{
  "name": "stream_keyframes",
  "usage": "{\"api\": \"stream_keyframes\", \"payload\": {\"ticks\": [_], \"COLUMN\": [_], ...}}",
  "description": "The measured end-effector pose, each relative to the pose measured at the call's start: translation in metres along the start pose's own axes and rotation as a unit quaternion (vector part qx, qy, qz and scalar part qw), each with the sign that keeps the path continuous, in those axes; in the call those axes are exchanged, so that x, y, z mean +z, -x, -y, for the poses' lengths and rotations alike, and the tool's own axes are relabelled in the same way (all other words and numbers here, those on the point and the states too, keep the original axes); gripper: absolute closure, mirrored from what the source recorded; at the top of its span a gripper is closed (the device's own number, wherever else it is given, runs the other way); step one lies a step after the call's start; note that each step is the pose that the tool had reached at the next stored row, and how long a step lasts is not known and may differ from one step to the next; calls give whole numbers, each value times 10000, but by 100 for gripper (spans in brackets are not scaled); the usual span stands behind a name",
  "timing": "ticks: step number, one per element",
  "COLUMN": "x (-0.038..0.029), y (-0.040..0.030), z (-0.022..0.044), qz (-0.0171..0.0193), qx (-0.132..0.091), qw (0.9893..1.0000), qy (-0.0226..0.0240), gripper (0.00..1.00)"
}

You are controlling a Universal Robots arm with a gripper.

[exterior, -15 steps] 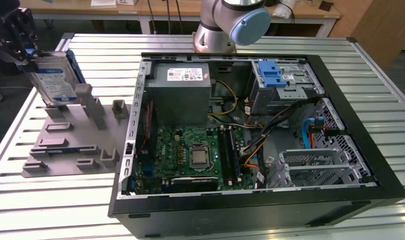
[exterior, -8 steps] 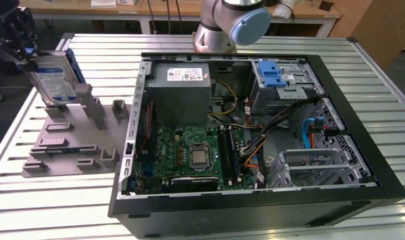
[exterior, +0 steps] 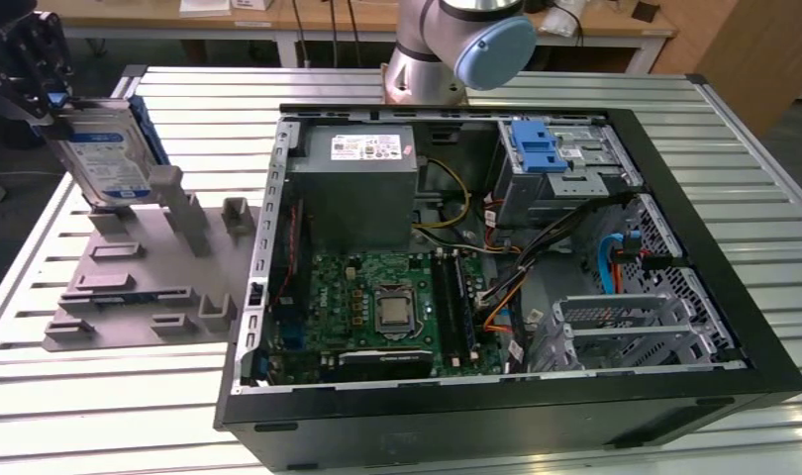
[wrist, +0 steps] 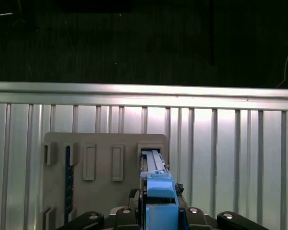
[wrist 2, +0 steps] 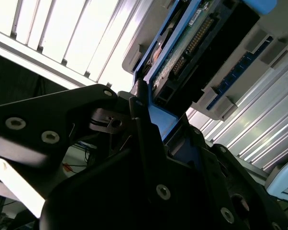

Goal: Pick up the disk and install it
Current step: 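Pick up the disk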

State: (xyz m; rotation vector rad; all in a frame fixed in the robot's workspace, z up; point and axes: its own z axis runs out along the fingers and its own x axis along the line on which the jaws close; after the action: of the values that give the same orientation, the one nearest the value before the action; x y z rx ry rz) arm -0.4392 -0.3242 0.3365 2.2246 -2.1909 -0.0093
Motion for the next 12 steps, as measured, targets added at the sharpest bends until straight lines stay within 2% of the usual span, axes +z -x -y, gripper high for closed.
{"api": "stream_keyframes", "payload": {"ticks": [12], "x": [-27], "y": [0], "z": [0], "qz": [0], "qx": [2], "qw": [10000], "qy": [0], "gripper": [64]}}
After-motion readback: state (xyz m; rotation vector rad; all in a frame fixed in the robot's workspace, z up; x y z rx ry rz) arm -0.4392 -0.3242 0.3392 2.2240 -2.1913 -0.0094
